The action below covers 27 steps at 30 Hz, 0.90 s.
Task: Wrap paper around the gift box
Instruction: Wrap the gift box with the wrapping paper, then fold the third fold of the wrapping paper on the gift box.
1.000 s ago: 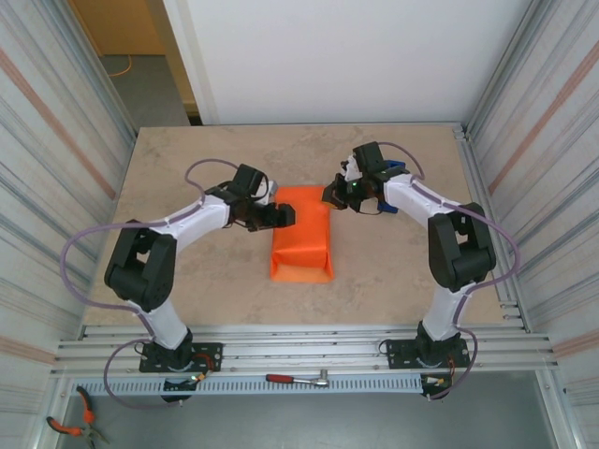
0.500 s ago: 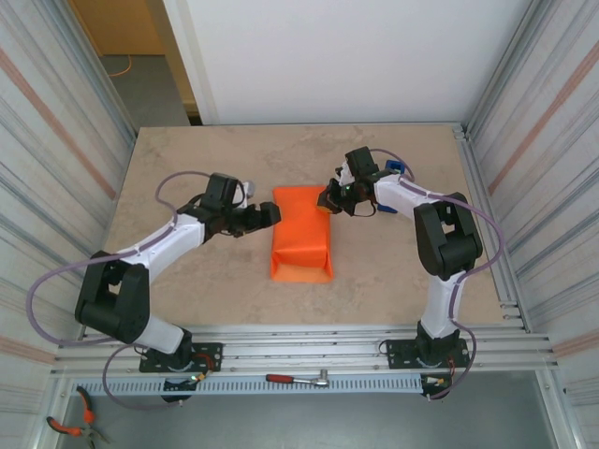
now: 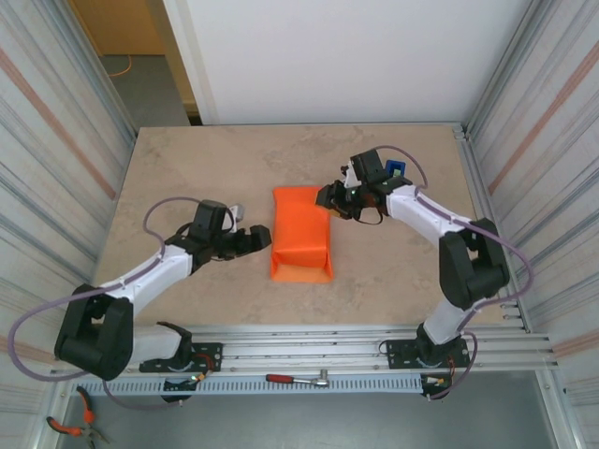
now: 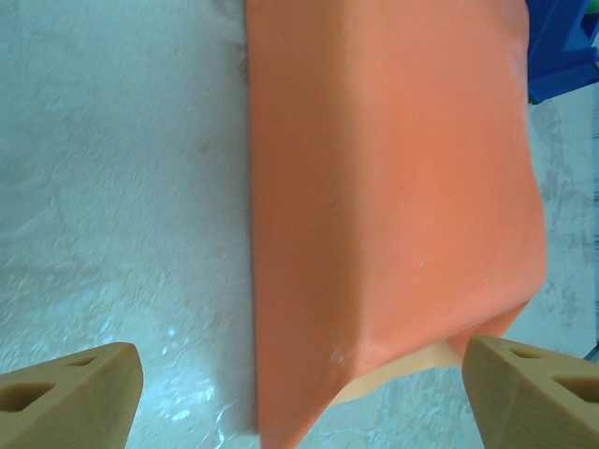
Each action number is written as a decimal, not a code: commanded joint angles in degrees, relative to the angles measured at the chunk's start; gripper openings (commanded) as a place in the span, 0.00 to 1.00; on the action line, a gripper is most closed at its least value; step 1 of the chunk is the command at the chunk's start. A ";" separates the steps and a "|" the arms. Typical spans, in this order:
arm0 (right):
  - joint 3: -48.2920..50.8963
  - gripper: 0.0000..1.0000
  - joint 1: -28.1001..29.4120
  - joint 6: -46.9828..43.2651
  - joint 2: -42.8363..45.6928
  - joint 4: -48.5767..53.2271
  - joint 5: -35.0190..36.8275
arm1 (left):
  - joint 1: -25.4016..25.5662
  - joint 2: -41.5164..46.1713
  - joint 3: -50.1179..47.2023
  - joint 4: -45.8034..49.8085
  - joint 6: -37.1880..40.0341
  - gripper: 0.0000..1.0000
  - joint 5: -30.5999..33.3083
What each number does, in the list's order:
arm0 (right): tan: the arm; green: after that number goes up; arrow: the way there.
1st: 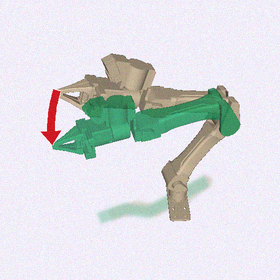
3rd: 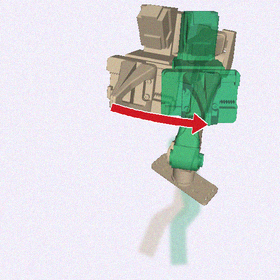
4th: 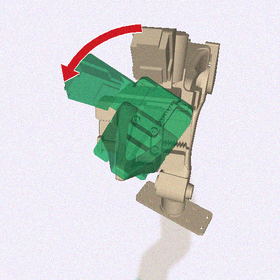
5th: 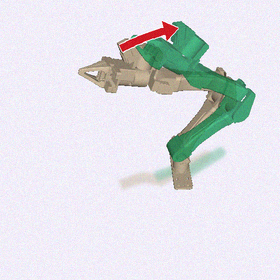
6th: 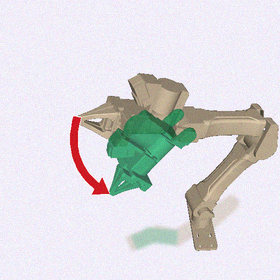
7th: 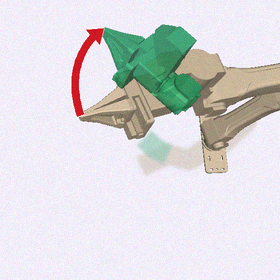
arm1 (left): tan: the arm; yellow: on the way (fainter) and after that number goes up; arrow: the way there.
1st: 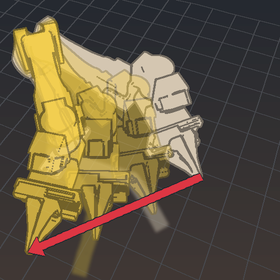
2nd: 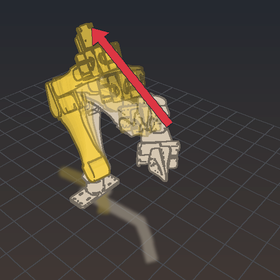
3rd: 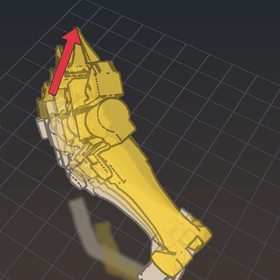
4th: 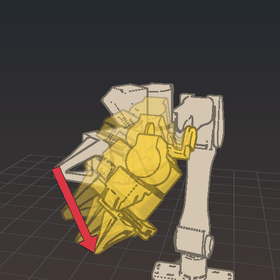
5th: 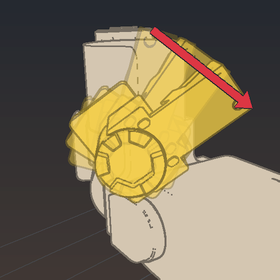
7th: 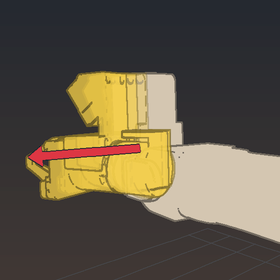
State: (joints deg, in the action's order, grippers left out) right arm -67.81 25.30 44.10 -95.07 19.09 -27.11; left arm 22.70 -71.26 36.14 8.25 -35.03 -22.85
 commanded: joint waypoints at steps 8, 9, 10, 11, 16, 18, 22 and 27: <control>11.66 0.26 11.06 1.46 12.85 4.74 15.34 | 6.69 7.64 -7.40 0.51 -2.78 0.89 7.38; 12.18 0.20 12.44 1.92 13.10 4.29 16.12 | 7.59 7.25 -7.53 0.51 -2.90 0.89 8.17; 12.62 0.13 13.80 2.49 13.20 3.62 16.67 | 8.19 6.74 -7.51 0.52 -3.11 0.89 8.93; 12.85 0.09 15.08 3.02 12.91 2.89 16.87 | 8.49 6.22 -7.49 0.43 -3.37 0.89 9.30; 11.85 0.00 22.81 5.23 8.20 0.34 20.32 | 8.98 4.45 -7.12 -0.26 -3.91 0.88 10.93; 11.64 0.00 25.28 6.13 6.11 -0.93 22.35 | 8.94 4.51 -6.97 0.20 -4.06 0.88 11.86; 11.76 0.00 27.76 7.25 2.12 -3.38 27.54 | 8.95 4.56 -6.79 0.97 -4.25 0.88 13.30; 13.50 0.00 27.03 7.54 -0.35 -6.25 34.14 | 9.18 4.40 -6.72 0.83 -4.17 0.88 13.45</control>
State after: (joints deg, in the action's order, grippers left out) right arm -55.07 53.04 50.37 -94.50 15.31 0.64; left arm 31.35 -66.76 29.32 8.69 -38.85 -10.85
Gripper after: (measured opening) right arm 0.061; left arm 0.883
